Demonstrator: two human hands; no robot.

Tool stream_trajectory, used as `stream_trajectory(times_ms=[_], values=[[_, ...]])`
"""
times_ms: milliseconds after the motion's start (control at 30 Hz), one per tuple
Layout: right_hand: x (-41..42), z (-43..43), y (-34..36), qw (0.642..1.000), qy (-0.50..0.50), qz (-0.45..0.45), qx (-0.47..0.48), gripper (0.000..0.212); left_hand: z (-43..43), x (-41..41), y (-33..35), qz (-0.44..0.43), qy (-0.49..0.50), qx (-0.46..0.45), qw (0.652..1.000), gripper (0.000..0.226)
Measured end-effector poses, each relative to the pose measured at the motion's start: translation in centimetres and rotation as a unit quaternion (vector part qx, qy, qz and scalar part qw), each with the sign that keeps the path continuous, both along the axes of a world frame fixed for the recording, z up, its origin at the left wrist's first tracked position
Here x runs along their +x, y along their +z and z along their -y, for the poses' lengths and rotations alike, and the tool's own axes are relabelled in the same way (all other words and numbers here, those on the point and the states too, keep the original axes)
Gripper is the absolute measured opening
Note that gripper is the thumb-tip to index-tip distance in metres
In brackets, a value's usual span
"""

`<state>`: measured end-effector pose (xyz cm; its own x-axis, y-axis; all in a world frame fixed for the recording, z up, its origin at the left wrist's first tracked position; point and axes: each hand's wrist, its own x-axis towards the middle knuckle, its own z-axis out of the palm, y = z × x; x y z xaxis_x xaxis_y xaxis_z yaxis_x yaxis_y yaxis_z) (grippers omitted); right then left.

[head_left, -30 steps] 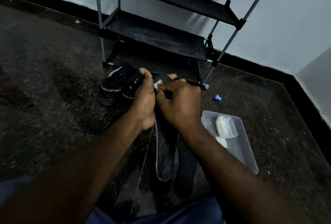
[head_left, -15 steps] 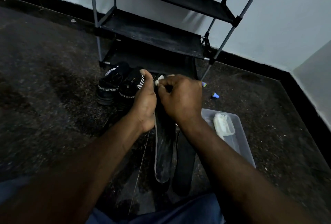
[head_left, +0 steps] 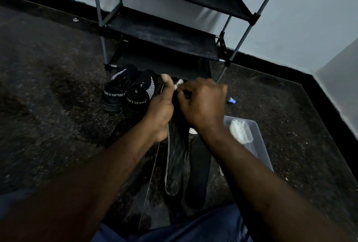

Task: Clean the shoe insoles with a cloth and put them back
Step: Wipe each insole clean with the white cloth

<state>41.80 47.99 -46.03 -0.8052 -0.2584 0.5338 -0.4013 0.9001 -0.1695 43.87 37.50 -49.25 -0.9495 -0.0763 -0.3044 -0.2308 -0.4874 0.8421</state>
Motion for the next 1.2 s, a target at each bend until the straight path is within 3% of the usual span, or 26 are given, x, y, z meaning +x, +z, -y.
stream_trajectory(times_ms=[233, 433, 733, 1033, 1200], values=[[-0.9, -1.1, 0.7, 0.997, 0.039, -0.03, 0.054, 0.013, 1.2, -1.0, -0.3, -0.037, 0.004, 0.086, 0.996, 0.057], [1.3, -3.1, -1.5, 0.997, 0.068, -0.015, 0.039, 0.011, 2.3, -1.6, 0.1, -0.035, -0.008, 0.157, 0.987, 0.059], [-0.4, -1.7, 0.6, 0.999, 0.013, -0.03, 0.019, 0.015, 1.3, -0.5, 0.2, 0.002, 0.003, 0.101, 0.995, 0.056], [2.4, -2.2, -2.6, 0.996, 0.081, -0.009, 0.028, 0.013, 1.8, -0.9, -0.1, 0.0, 0.0, 0.141, 0.99, 0.063], [0.2, -1.8, -1.2, 0.999, 0.008, -0.042, 0.009, 0.013, 1.1, -0.8, -0.3, 0.011, 0.009, 0.101, 0.995, 0.063]])
